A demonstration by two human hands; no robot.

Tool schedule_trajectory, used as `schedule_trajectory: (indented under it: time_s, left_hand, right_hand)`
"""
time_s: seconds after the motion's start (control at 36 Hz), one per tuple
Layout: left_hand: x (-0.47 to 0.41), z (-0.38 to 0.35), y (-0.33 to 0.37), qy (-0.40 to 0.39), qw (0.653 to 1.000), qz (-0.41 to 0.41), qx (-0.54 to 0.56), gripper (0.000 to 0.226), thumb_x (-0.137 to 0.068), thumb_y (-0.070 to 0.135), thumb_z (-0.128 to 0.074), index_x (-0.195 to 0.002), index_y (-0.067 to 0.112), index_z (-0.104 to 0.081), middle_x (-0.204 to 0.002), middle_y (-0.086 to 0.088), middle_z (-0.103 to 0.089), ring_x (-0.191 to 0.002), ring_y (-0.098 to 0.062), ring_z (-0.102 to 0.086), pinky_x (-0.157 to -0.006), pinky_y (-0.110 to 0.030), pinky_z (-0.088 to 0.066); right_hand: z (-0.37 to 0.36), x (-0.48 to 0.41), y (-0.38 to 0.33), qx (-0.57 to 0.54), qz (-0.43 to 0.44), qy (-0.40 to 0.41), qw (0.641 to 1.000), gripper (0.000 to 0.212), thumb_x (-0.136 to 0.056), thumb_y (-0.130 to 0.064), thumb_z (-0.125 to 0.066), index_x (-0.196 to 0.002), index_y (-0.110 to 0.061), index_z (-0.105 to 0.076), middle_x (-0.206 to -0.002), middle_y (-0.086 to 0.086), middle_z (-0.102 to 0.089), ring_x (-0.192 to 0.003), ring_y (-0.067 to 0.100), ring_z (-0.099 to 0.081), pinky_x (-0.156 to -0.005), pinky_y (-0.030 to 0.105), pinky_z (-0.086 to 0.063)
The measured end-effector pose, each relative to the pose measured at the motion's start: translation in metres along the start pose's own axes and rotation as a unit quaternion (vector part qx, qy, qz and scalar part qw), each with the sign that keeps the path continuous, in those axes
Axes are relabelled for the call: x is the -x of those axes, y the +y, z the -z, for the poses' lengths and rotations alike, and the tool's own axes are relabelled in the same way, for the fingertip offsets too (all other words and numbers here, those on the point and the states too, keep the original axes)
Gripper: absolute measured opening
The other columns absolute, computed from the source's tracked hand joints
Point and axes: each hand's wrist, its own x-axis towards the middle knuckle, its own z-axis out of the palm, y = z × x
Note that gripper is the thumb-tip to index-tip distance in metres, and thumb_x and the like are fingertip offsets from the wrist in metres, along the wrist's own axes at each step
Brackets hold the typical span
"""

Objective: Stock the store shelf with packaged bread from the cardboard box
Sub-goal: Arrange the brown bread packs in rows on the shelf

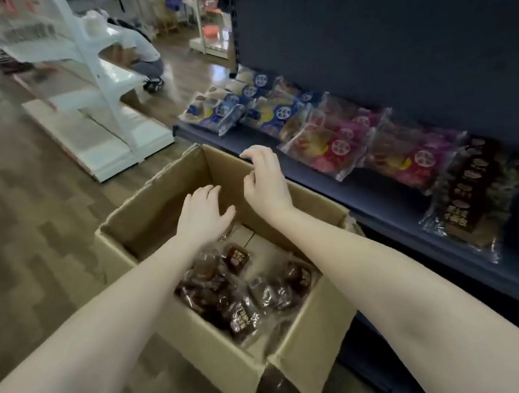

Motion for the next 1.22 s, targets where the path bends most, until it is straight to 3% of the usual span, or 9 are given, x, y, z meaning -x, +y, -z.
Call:
schedule_trajectory:
  time_s: [0.31, 0.39, 0.44, 0.58, 0.69, 0.78, 0.94, 1.11, 1.22]
  left_hand:
    - [-0.023, -0.038, -0.089, -0.276, 0.959, 0.069, -0.015, 0.061, -0.093, 0.046, -0.041, -0.141, 0.009, -0.039, -0.146, -0.015, -0.039, -0.136, -0.032, -0.034, -0.111, -0.040, -0.030]
    - [-0.037, -0.040, -0.087, -0.364, 0.931, 0.024, 0.013, 0.044, -0.093, 0.041, -0.039, -0.122, 0.013, -0.057, -0.130, -0.012, -0.056, -0.123, -0.031, -0.048, -0.104, -0.038, -0.038]
    - [-0.046, -0.041, -0.087, -0.379, 0.926, 0.004, 0.008, 0.045, -0.089, 0.042, -0.041, -0.116, 0.011, -0.060, -0.126, -0.013, -0.059, -0.117, -0.032, -0.052, -0.099, -0.037, -0.042]
    - [-0.059, -0.061, -0.090, -0.375, 0.923, -0.043, -0.067, 0.062, -0.091, 0.044, -0.046, -0.143, 0.012, -0.036, -0.144, -0.013, -0.042, -0.130, -0.032, -0.042, -0.107, -0.039, -0.036]
    - [-0.067, -0.079, -0.092, -0.432, 0.895, -0.066, -0.091, 0.070, -0.090, 0.044, -0.054, -0.147, 0.012, -0.031, -0.146, -0.012, -0.041, -0.131, -0.031, -0.043, -0.106, -0.037, -0.038]
    - [-0.073, -0.083, -0.096, -0.482, 0.871, -0.048, -0.082, 0.078, -0.086, 0.043, -0.061, -0.150, 0.017, -0.025, -0.145, -0.008, -0.045, -0.128, -0.028, -0.046, -0.105, -0.037, -0.039]
    - [-0.069, -0.094, -0.104, -0.572, 0.793, -0.058, -0.203, 0.078, -0.076, 0.052, -0.071, -0.141, 0.018, -0.043, -0.140, -0.008, -0.048, -0.122, -0.031, -0.051, -0.103, -0.044, -0.042]
    - [-0.067, -0.093, -0.103, -0.582, 0.776, -0.057, -0.236, 0.084, -0.081, 0.047, -0.070, -0.148, 0.015, -0.031, -0.149, -0.011, -0.038, -0.131, -0.033, -0.043, -0.104, -0.040, -0.039]
    - [-0.068, -0.089, -0.098, -0.575, 0.774, -0.058, -0.259, 0.082, -0.084, 0.046, -0.067, -0.149, 0.012, -0.030, -0.151, -0.012, -0.034, -0.133, -0.032, -0.039, -0.101, -0.037, -0.038]
  right_hand:
    - [-0.121, 0.019, 0.008, 0.023, -0.122, -0.148, 0.981, 0.036, -0.086, 0.000, -0.045, -0.120, -0.010, -0.052, -0.128, 0.004, -0.044, -0.106, 0.020, -0.052, -0.088, 0.032, -0.044]
    - [-0.142, 0.026, 0.022, 0.031, -0.180, -0.153, 0.971, 0.036, -0.085, 0.000, -0.045, -0.118, -0.008, -0.054, -0.126, 0.007, -0.046, -0.106, 0.025, -0.054, -0.092, 0.037, -0.044]
    - [-0.151, 0.034, 0.026, 0.037, -0.211, -0.168, 0.962, 0.036, -0.086, -0.001, -0.045, -0.121, -0.008, -0.053, -0.127, 0.008, -0.045, -0.108, 0.026, -0.054, -0.093, 0.039, -0.044]
    - [-0.161, 0.059, 0.037, 0.055, -0.245, -0.182, 0.951, 0.033, -0.087, -0.001, -0.043, -0.118, -0.006, -0.053, -0.126, 0.009, -0.043, -0.099, 0.028, -0.055, -0.089, 0.038, -0.045]
    - [-0.157, 0.076, 0.051, 0.074, -0.283, -0.192, 0.937, 0.031, -0.088, -0.002, -0.046, -0.118, -0.003, -0.052, -0.128, 0.013, -0.043, -0.102, 0.030, -0.055, -0.093, 0.032, -0.042]
    - [-0.152, 0.086, 0.062, 0.092, -0.294, -0.256, 0.916, 0.037, -0.091, -0.008, -0.050, -0.127, -0.006, -0.047, -0.130, 0.013, -0.041, -0.111, 0.027, -0.051, -0.094, 0.028, -0.039]
    - [-0.160, 0.100, 0.064, 0.090, -0.274, -0.404, 0.868, 0.054, -0.090, -0.032, -0.060, -0.137, -0.014, -0.041, -0.143, 0.009, -0.034, -0.123, 0.025, -0.047, -0.102, 0.031, -0.040]
    - [-0.177, 0.109, 0.054, 0.101, -0.233, -0.487, 0.836, 0.091, -0.083, -0.041, -0.067, -0.152, -0.014, -0.014, -0.156, 0.009, -0.018, -0.139, 0.026, -0.029, -0.113, 0.037, -0.032]
    - [-0.181, 0.111, 0.052, 0.093, -0.246, -0.509, 0.820, 0.108, -0.078, -0.044, -0.072, -0.153, -0.017, 0.000, -0.157, 0.010, -0.016, -0.138, 0.028, -0.031, -0.112, 0.040, -0.033]
